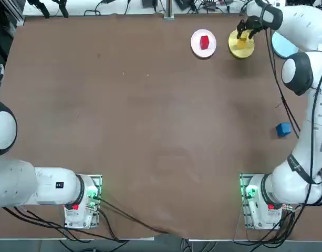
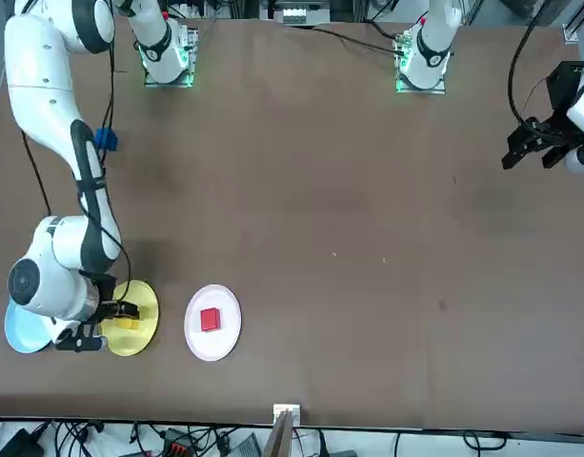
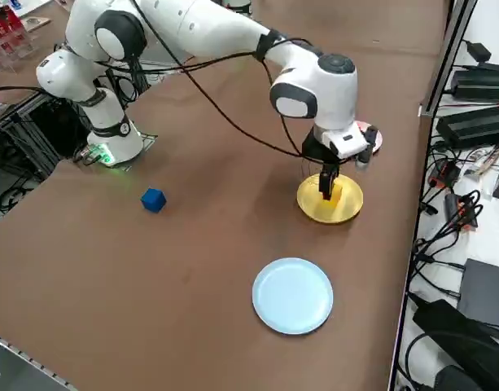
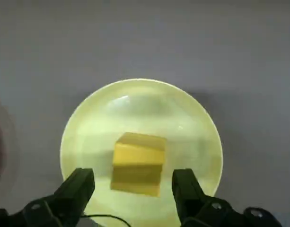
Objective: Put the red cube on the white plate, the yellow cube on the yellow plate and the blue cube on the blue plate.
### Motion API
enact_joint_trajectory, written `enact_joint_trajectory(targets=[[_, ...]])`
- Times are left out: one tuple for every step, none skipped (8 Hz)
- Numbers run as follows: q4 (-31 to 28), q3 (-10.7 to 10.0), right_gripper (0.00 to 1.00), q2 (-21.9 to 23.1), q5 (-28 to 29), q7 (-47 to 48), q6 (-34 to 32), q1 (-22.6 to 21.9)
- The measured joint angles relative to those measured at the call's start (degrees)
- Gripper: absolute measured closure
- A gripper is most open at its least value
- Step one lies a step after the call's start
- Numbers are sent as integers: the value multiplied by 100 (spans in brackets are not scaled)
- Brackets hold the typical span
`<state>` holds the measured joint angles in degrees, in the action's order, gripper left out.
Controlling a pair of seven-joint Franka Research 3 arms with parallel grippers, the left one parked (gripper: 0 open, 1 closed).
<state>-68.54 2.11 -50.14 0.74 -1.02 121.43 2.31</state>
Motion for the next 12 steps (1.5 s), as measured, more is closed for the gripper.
enact_joint_trajectory(targets=[[100, -2, 0, 146, 8, 0, -265, 3], [219, -9, 0, 354, 9, 0, -603, 6], [299, -40, 0, 643, 9, 1, -1015, 11], [338, -111, 0, 984, 9, 20, -1552, 20], [348, -186, 0, 1333, 11, 38, -2101, 50], [346, -225, 0, 1664, 11, 56, -2529, 104], [328, -234, 0, 1984, 11, 70, -2864, 171], [264, -242, 0, 2300, 10, 79, -3199, 237], [71, -249, 0, 2650, 5, 75, -3599, 323], [-324, -255, 0, 3043, 0, -11, -3915, 439], [-886, -265, 0, 3399, -4, -309, -4044, 595], [-1524, -280, 0, 3650, -10, -641, -4058, 789]])
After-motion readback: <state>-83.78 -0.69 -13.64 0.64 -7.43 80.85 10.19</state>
